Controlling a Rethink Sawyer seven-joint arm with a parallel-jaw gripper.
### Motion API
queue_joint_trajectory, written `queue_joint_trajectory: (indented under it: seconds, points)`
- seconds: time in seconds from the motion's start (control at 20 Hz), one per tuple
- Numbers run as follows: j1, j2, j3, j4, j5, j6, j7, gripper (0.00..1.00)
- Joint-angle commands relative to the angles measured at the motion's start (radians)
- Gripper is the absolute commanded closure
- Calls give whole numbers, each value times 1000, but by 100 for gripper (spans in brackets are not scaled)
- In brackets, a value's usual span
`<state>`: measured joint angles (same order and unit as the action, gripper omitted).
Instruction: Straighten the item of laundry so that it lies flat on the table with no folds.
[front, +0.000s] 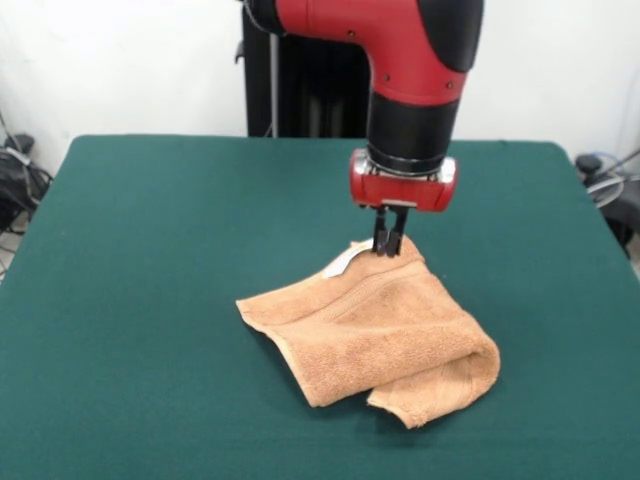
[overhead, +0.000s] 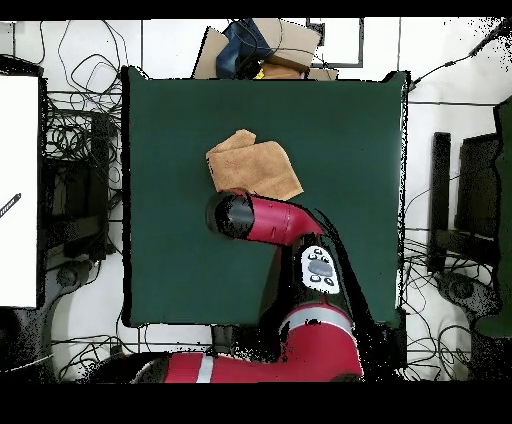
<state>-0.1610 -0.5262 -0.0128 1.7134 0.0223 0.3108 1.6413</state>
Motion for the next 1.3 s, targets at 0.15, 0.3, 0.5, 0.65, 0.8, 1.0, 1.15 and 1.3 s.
queue_joint_trajectory:
  seconds: [0.15, 0.3, 0.5, 0.65, 0.8, 1.0, 1.15, 1.3]
  points:
    - [-26, 55, 43, -131, 9, 139, 86, 100]
    - [-26, 50, 42, -140, 6, 164, 88, 100]
    - [-37, 48, 47, -151, -2, 185, 79, 100]
    - [-54, 45, 55, -141, -15, 166, 67, 100]
    - [-74, 43, 61, -123, -30, 142, 54, 100]
    - [-100, 21, 65, -68, -54, 98, 42, 100]
    - [-113, 10, 66, -23, -69, 69, 43, 100]
    - [-92, 21, 45, -17, -85, 43, 63, 100]
